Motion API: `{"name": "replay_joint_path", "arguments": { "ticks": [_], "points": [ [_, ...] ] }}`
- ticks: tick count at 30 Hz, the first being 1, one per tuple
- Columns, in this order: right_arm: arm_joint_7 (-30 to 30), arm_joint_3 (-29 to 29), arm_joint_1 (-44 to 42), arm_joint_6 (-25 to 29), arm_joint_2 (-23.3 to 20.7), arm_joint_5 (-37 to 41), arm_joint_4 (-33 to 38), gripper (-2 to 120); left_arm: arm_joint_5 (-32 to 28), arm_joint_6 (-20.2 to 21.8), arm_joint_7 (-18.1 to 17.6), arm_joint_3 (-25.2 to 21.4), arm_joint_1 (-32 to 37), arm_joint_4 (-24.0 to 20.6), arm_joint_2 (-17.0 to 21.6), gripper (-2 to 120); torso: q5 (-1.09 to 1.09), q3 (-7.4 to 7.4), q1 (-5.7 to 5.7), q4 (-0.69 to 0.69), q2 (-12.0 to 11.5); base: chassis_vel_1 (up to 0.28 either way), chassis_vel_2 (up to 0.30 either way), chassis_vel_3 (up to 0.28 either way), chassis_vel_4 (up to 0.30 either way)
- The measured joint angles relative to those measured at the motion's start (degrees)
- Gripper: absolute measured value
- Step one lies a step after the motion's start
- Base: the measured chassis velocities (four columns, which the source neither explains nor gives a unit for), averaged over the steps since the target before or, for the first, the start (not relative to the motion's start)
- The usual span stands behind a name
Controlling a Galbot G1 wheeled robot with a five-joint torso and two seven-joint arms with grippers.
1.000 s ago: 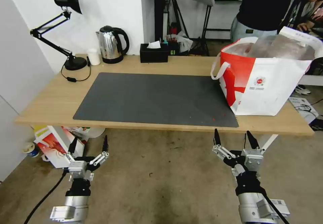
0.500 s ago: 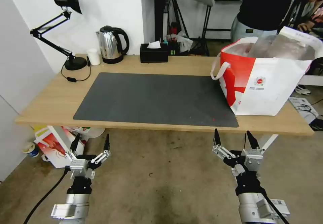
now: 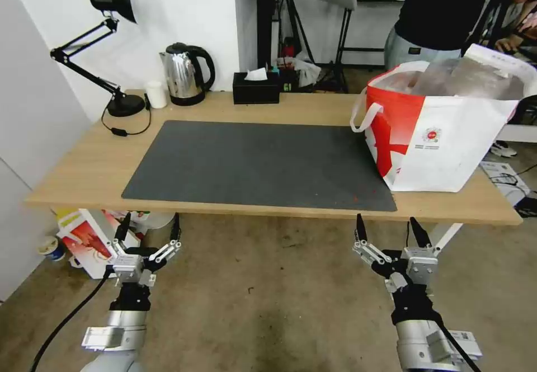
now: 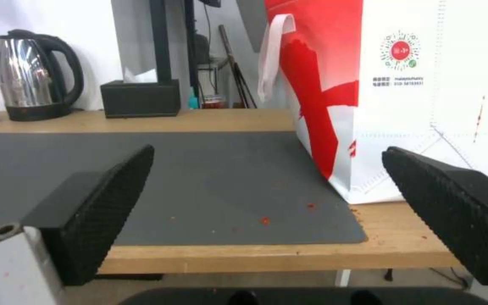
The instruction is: Pick up the trash from the table and place it into the takeout bag.
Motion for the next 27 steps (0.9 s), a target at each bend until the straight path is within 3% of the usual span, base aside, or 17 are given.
{"name": "replay_joint_path", "arguments": {
  "ticks": [27],
  "points": [
    [0.0,0.0,0.0,0.0,0.0,0.0,0.0,100,-1.08,0.85,-0.01,-0.46,-0.96,0.01,0.51,100,0.0,0.0,0.0,0.0,0.0,0.0,0.0,0.0,0.0]
  ]
}}
